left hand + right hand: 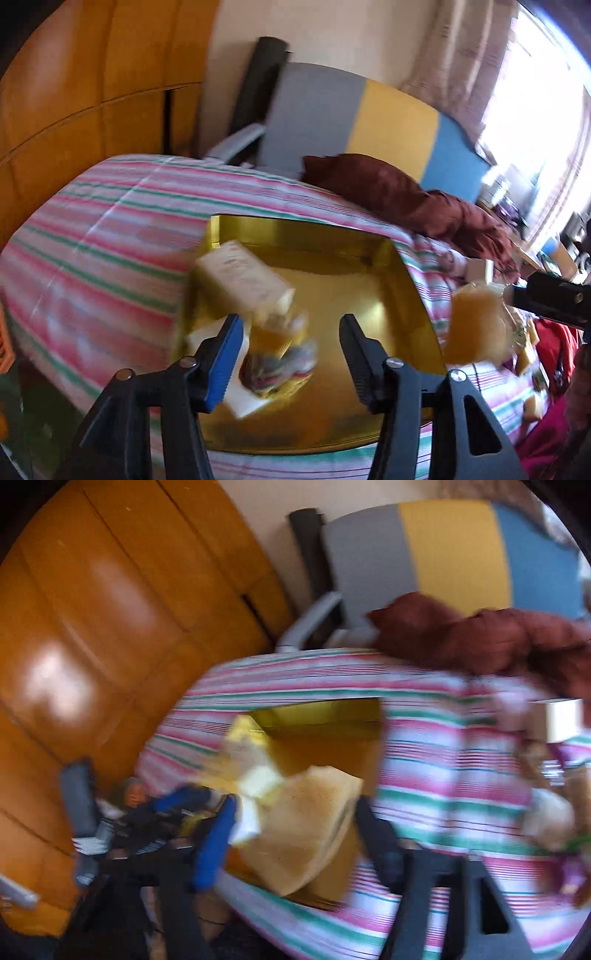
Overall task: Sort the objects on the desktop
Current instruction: 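Carry sock bundle and sponge into the gold tray and open both tools, then move both tools back from the tray to the pile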
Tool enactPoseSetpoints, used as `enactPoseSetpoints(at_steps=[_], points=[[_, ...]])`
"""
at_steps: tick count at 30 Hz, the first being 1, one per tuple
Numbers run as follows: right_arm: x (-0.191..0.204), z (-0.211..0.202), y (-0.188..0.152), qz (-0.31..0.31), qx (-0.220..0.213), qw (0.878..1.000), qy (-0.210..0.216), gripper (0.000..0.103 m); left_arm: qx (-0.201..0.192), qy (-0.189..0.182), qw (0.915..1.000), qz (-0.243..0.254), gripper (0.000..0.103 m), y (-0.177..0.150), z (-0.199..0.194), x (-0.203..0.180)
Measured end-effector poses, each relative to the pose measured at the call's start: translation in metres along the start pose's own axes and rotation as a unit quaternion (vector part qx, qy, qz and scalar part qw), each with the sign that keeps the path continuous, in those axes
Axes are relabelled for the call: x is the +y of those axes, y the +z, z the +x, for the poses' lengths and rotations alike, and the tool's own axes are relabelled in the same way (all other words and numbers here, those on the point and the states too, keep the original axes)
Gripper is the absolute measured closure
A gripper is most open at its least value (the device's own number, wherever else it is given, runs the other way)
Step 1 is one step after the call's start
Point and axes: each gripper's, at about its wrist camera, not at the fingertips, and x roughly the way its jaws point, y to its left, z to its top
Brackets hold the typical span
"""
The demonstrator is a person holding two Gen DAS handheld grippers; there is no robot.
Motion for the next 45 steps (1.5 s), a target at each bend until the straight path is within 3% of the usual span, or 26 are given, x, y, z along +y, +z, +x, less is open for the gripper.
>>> enactPoseSetpoints(at_steps=[6,9,15,26,35,38,40,45], points=[[0.017,0.014,-0.010,-0.011,0.020,1.000,-0.007,0.021,0.002,0.022,0.9995,-0.021,0.041,-0.010,-0.005,0.025],[0.008,0.016,-0.018,-0.006,0.030,0.999,-0.028,0.019,0.002,0.002,0.9993,-0.036,0.042,-0.013,-0.005,0.028],[-0.018,0.014,-0.039,0.007,0.047,0.996,-0.070,0.016,-0.004,-0.016,0.9998,-0.008,0.042,-0.012,-0.009,0.004],[-0.067,-0.019,-0.069,0.027,0.039,0.987,-0.150,0.015,0.028,-0.064,0.9974,0.020,0.042,-0.017,0.004,-0.031],[-0.130,-0.066,-0.081,0.092,0.023,0.973,-0.210,0.016,0.052,-0.085,0.9940,0.045,0.042,-0.021,0.015,-0.057],[-0.152,-0.087,-0.081,0.125,0.012,0.967,-0.220,0.023,0.059,-0.094,0.9921,0.057,0.042,-0.022,0.018,-0.068],[-0.164,-0.101,-0.079,0.141,0.005,0.963,-0.229,0.036,0.065,-0.101,0.9904,0.068,0.042,-0.022,0.020,-0.076],[-0.185,-0.126,-0.064,0.139,-0.009,0.957,-0.255,0.046,0.074,-0.118,0.9857,0.095,0.042,-0.019,0.025,-0.101]])
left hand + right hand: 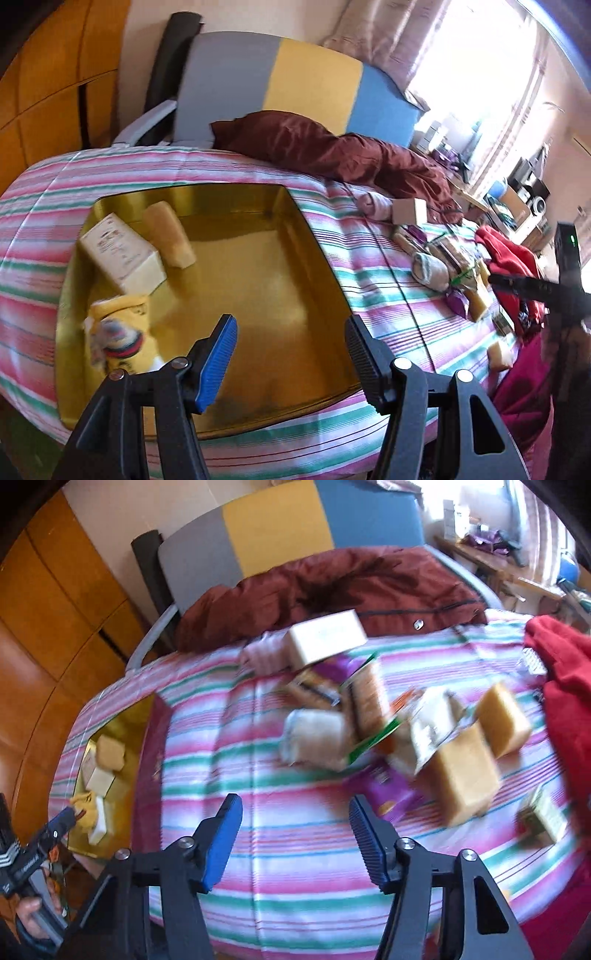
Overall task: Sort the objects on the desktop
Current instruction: 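Move both tools back from the tray to the pile, then grasp the white text box with right tool while left tool grasps pink sock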
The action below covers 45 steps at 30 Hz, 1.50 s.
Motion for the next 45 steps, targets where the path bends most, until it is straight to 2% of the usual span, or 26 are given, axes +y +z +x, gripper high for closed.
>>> enactPoseSetpoints(at_steps=[5,11,14,16,23,26,31,39,43,44,45], points=[[-0.013,0.004,0.022,-0.008,-0.008,1.000,-0.021,0.047,0.013,-0.017,0.9996,0.020,0.042,0.010,0.011,-0.020],[-0.021,0.023,0.041,0.003,-0.001,1.000,-0.012,0.045,0.020,-0.028,0.9980,0.054,0.042,0.027,0.024,-0.047],[-0.025,0.033,0.050,0.018,0.004,1.000,0.006,0.037,0.026,-0.039,0.9968,0.066,0.042,0.037,0.034,-0.061],[-0.029,0.039,0.059,0.042,0.005,0.999,0.028,0.028,0.031,-0.040,0.9960,0.073,0.042,0.041,0.043,-0.069],[-0.034,0.052,0.100,0.111,-0.017,0.988,0.109,0.018,0.050,-0.056,0.9929,0.092,0.042,0.047,0.068,-0.092],[-0.037,0.073,0.121,0.148,-0.012,0.982,0.119,0.015,0.053,-0.057,0.9919,0.100,0.042,0.051,0.074,-0.098],[-0.047,0.111,0.143,0.197,0.010,0.974,0.113,0.014,0.052,-0.058,0.9916,0.103,0.042,0.064,0.083,-0.100],[-0.057,0.163,0.160,0.219,0.041,0.970,0.094,0.014,0.057,-0.053,0.9905,0.114,0.042,0.083,0.102,-0.106],[-0.059,0.173,0.163,0.216,0.031,0.971,0.096,0.014,0.060,-0.046,0.9892,0.126,0.042,0.092,0.112,-0.111],[-0.058,0.172,0.164,0.205,0.027,0.974,0.095,0.016,0.061,-0.044,0.9888,0.129,0.042,0.095,0.115,-0.112],[-0.055,0.172,0.165,0.190,0.024,0.977,0.090,0.025,0.064,-0.041,0.9883,0.132,0.042,0.098,0.120,-0.113]])
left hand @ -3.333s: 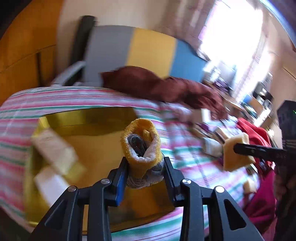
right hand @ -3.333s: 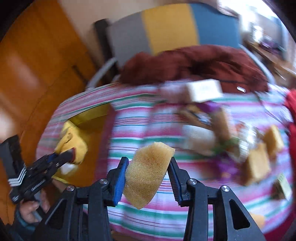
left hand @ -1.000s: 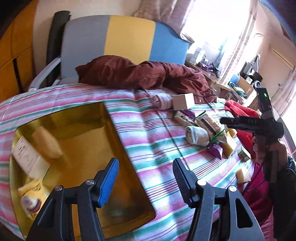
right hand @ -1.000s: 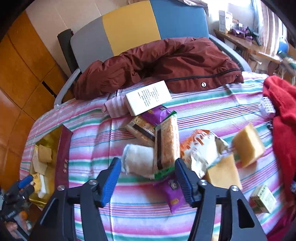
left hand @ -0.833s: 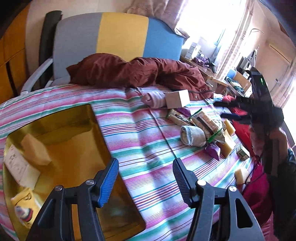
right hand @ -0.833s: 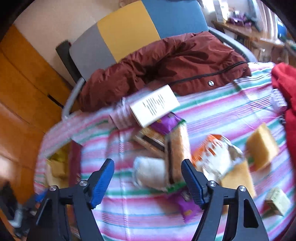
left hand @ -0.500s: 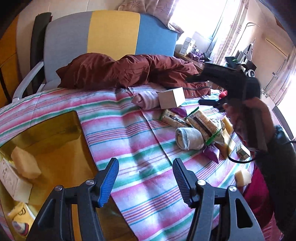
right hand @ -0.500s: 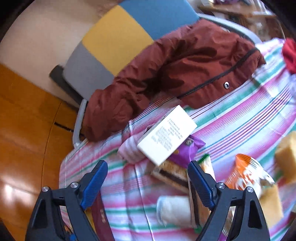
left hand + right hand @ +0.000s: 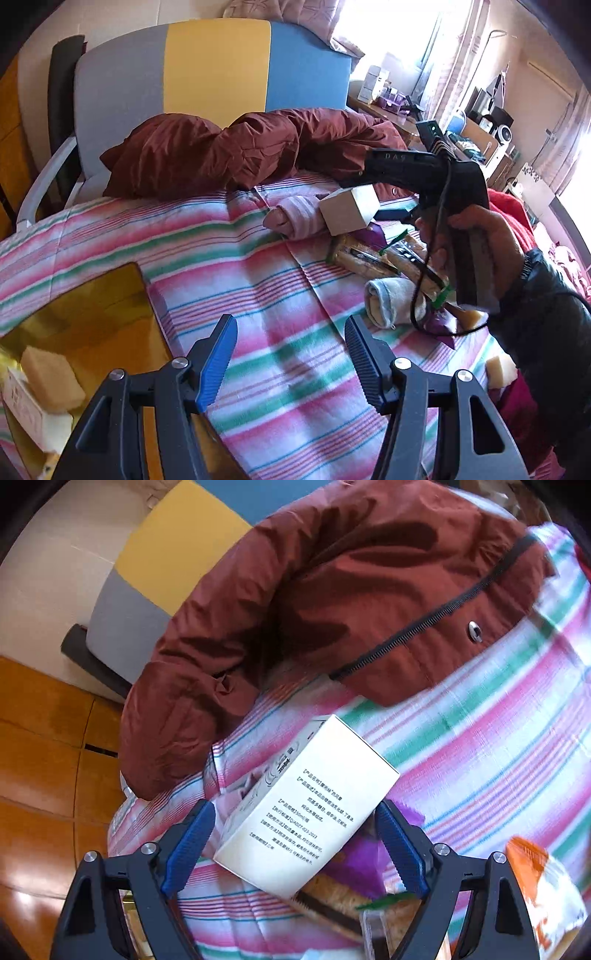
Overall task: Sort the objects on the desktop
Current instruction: 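Grasp the white text box with right tool while left tool grasps pink sock, then carry pink sock and white box into the gold tray and open both tools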
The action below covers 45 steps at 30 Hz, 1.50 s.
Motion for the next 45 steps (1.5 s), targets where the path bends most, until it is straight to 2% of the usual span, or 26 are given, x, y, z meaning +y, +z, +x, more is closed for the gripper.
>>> enactPoseSetpoints(at_steps=[1,4,6,12,19,23,30,32,35,38,41,45], points=[[0.005,0.000,-0.001,-0.023,-0.004,1.000,-0.003,0.037,0.004,0.002,1.0000,0.001,0.042,0.003,0.004,0.001],[0.012,-0.003,-0.003,-0.054,-0.010,0.998,-0.007,0.046,0.013,0.004,0.9999,-0.003,0.042,0.015,0.019,0.004],[0.017,-0.005,-0.006,-0.078,-0.014,0.997,-0.010,0.048,0.020,0.003,0.9998,-0.006,0.042,0.024,0.030,0.007],[0.022,-0.012,-0.005,-0.106,-0.023,0.994,-0.013,0.050,0.029,0.000,0.9995,-0.007,0.042,0.055,0.066,0.006],[0.025,-0.039,0.004,-0.116,-0.056,0.992,0.001,0.052,0.037,-0.003,0.9989,-0.029,0.042,0.085,0.116,0.005],[0.030,-0.034,0.000,-0.139,-0.041,0.989,-0.027,0.053,0.035,-0.011,0.9989,-0.031,0.041,0.098,0.136,0.000],[0.021,-0.017,-0.003,-0.144,-0.014,0.989,-0.043,0.053,0.057,-0.022,0.9979,-0.021,0.040,0.110,0.171,-0.007],[0.022,-0.015,-0.003,-0.151,-0.013,0.987,-0.046,0.052,0.055,-0.020,0.9980,-0.023,0.044,0.111,0.177,-0.006],[0.025,-0.010,-0.006,-0.162,-0.003,0.985,-0.056,0.052,0.054,-0.017,0.9980,-0.026,0.058,0.106,0.182,-0.004],[0.028,-0.005,-0.010,-0.179,0.009,0.981,-0.068,0.053,0.046,-0.017,0.9984,-0.029,0.066,0.101,0.174,-0.003],[0.030,-0.006,-0.010,-0.180,0.008,0.982,-0.062,0.053,0.043,-0.020,0.9976,-0.051,0.066,0.095,0.159,0.003],[0.039,-0.010,-0.013,-0.188,0.005,0.981,-0.051,0.053,0.023,-0.010,0.9982,-0.055,0.067,0.085,0.130,0.005]])
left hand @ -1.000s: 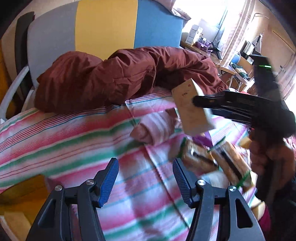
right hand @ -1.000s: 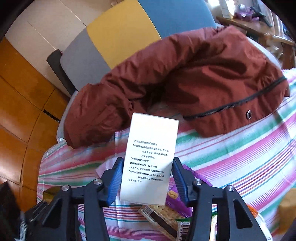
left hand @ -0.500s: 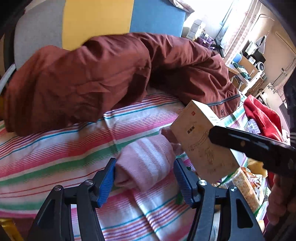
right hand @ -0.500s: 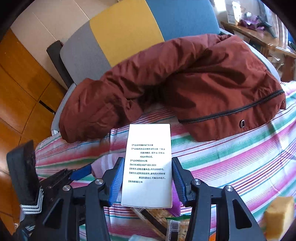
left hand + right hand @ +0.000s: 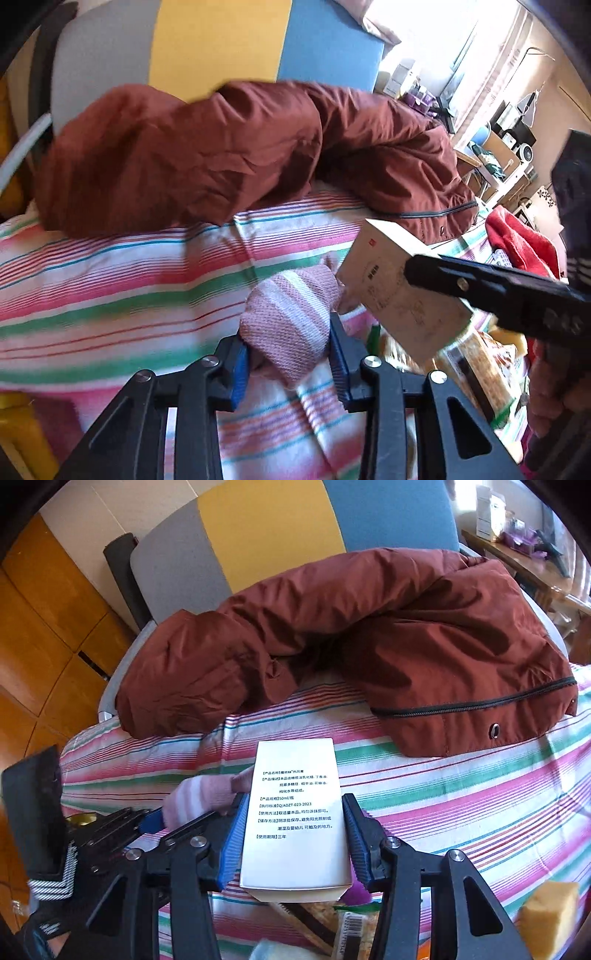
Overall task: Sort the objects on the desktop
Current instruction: 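Carry pink sock and white box into the gold tray and open both tools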
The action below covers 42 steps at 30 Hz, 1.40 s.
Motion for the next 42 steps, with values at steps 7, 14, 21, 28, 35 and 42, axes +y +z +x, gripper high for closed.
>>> enactPoseSetpoints(at_steps=[7,14,21,28,35,42], points=[[0.039,-0.018,-0.004,-0.032,-0.020,0.999,0.034,0.053,-0.034,0.014,0.9991,-0.022,0.067,-0.021,-0.070,0.016],[0.113,-0.048,-0.025,-0.090,-0.031,0.992,0.086,0.053,-0.075,0.052,0.9940,-0.060,0.067,-0.058,-0.141,0.056],[0.189,-0.052,-0.054,-0.130,-0.014,0.984,0.125,0.053,-0.102,0.118,0.9810,-0.115,0.065,-0.098,-0.191,0.131],[0.262,-0.027,-0.081,-0.135,0.017,0.979,0.155,0.050,-0.092,0.142,0.9631,-0.209,0.045,-0.143,-0.213,0.199],[0.283,-0.021,-0.118,-0.161,0.043,0.977,0.136,0.047,-0.118,0.154,0.9571,-0.216,0.045,-0.194,-0.239,0.202],[0.277,-0.036,-0.159,-0.193,0.042,0.976,0.097,0.032,-0.131,0.180,0.9598,-0.171,0.045,-0.226,-0.245,0.162]])
